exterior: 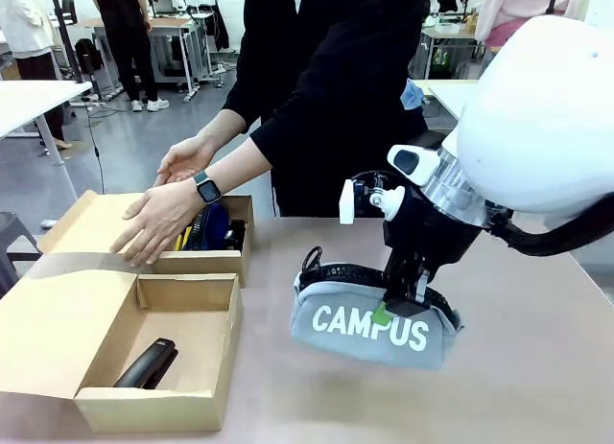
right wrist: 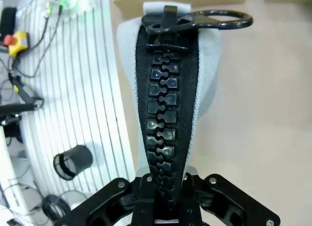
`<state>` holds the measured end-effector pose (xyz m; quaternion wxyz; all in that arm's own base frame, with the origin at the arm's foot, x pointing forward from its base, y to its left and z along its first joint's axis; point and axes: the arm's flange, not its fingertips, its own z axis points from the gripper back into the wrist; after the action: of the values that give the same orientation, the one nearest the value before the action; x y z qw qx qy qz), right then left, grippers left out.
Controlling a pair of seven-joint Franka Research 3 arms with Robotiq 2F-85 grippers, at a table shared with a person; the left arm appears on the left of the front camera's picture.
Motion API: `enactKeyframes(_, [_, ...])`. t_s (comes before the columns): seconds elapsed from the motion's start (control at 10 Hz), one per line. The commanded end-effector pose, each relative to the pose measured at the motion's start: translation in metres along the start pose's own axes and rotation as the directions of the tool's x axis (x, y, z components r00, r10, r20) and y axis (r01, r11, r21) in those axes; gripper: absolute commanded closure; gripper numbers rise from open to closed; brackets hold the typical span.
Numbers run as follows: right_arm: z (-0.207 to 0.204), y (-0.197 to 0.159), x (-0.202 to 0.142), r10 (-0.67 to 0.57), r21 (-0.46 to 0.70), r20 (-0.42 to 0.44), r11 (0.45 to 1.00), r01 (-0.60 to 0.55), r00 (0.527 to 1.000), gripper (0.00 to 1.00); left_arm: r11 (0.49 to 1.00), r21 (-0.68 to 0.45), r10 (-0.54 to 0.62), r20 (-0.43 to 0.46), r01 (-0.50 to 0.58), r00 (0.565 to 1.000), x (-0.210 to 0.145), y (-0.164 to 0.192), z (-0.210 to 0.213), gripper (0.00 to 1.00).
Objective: Place items inside the box.
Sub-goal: Pick up a Pencil pouch or Stapler and place it inside the Mailer Box closest to the robot.
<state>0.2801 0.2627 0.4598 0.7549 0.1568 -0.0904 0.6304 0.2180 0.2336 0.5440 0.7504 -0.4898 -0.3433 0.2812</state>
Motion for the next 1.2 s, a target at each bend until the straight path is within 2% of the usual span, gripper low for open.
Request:
enactKeyframes(0.0, [-0.006,-0.021,0.001,0.016,0.04,-0.037,0.999,-0.014,0.999,1.0,1.0,-0.023,-0.013,0.005,0.013,1.0,0.0,-0.001,0.0,0.0])
enactKeyframes(0.1, [-0.006,-0.021,0.001,0.016,0.04,-0.037,0.999,-0.014,0.999,1.0,1.0,-0.023,-0.013,0.005,0.013,1.0,0.0,-0.001,0.0,0.0])
enactKeyframes(0.2, [-0.008,-0.009,-0.004,-0.005,0.018,-0.022,1.0,0.005,1.0,0.94,1.0,-0.023,-0.013,0.005,0.013,1.0,0.0,-0.001,0.0,0.0])
enactKeyframes(0.3, [-0.006,-0.022,0.01,-0.143,0.079,0.101,0.988,0.135,0.985,0.94,1.0,-0.023,-0.013,0.005,0.013,1.0,0.0,-0.001,0.0,0.0])
enactKeyframes(0.4, [-0.002,-0.019,0.017,-0.319,0.087,0.167,0.947,0.309,0.933,0.94,1.0,-0.023,-0.013,0.005,0.013,1.0,0.0,-0.001,0.0,0.0])
enactKeyframes(0.5, [0.004,-0.004,0.019,-0.549,0.083,0.272,0.832,0.549,0.79,0.94,1.0,-0.023,-0.013,0.005,0.013,1.0,0.0,-0.001,0.0,0.0])
enactKeyframes(0.6, [0.005,0.009,0.02,-0.651,0.124,0.324,0.749,0.651,0.686,0.94,1.0,-0.023,-0.013,0.005,0.013,1.0,0.0,-0.001,0.0,0.0])
enactKeyframes(0.7, [0.003,0.012,0.016,-0.753,0.081,0.322,0.625,0.776,0.573,0.94,1.0,-0.023,-0.013,0.005,0.013,1.0,0.0,-0.001,0.0,0.0])
enactKeyframes(0.8, [0.006,0.013,0.007,-0.79,0.08,0.327,0.571,0.817,0.519,0.94,1.0,-0.023,-0.013,0.005,0.013,1.0,0.0,-0.001,0.0,0.0])
enactKeyframes(1.0, [0.031,0.037,-0.04,-0.868,0.153,0.407,0.373,0.915,0.285,0.94,1.0,-0.023,-0.013,0.005,0.013,1.0,0.0,-0.001,0.0,0.0])
enactKeyframes(1.1, [0.039,0.053,-0.054,-0.879,0.187,0.426,0.316,0.93,0.213,0.94,1.0,-0.023,-0.013,0.005,0.013,1.0,0.0,-0.001,0.0,0.0])
